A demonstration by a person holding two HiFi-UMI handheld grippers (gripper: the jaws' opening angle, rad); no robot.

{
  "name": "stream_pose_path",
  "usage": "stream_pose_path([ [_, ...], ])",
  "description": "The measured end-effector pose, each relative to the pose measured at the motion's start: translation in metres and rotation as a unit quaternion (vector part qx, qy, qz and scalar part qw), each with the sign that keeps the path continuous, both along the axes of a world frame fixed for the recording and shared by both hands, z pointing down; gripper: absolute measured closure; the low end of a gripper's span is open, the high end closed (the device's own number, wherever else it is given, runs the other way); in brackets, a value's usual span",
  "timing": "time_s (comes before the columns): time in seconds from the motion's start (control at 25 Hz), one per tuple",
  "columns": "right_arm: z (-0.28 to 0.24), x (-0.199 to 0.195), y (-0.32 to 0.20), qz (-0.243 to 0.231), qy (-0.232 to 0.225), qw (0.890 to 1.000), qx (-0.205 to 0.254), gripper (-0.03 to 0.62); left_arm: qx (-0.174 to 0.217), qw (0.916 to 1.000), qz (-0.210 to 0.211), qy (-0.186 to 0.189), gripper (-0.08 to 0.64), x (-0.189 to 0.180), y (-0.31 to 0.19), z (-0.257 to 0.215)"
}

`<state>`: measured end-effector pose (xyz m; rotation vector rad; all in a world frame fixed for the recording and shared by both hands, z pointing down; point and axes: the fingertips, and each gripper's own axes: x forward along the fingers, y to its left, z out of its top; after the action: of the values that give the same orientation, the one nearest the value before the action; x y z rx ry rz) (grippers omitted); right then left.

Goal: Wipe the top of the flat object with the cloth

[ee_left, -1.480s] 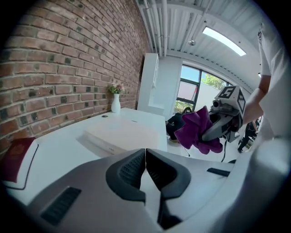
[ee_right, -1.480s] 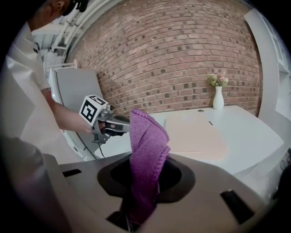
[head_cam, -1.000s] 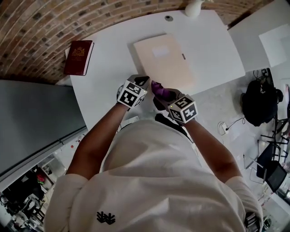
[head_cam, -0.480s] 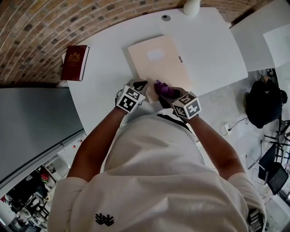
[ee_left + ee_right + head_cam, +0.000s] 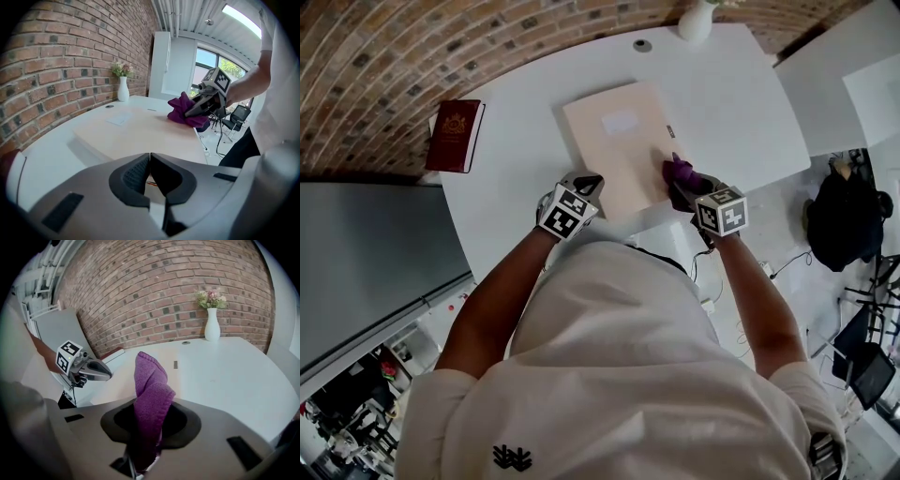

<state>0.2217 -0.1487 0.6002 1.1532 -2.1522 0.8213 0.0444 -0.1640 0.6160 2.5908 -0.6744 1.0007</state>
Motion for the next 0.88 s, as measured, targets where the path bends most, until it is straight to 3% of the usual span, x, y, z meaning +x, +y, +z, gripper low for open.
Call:
stream_pose_path([
  [0.2, -0.002, 0.024, -0.01, 0.022, 0.037, 0.999, 0.003, 0.465, -0.008, 0.9996, -0.011, 0.025, 0.535, 0.002, -0.003, -0.001],
  [0.32, -0.013, 0.011, -0.015, 0.01, 0.037, 0.999, 0.013, 0.466, -0.013, 0.9996, -0.012, 0.023, 0.535, -0.001, -0.002, 0.0],
  [0.72, -0.031, -0.134, -0.015, -0.122, -0.048, 0.991, 0.012, 0.466, -0.017, 0.9987, -0.015, 0.046, 0.535, -0.004, -0.001, -0.001],
  [0.88, -0.022, -0.176, -0.013, -0.164, -0.052, 0.985, 0.002, 0.466, -0.014, 0.9987, -0.018, 0.047, 0.534, -0.006, -0.001, -0.001],
])
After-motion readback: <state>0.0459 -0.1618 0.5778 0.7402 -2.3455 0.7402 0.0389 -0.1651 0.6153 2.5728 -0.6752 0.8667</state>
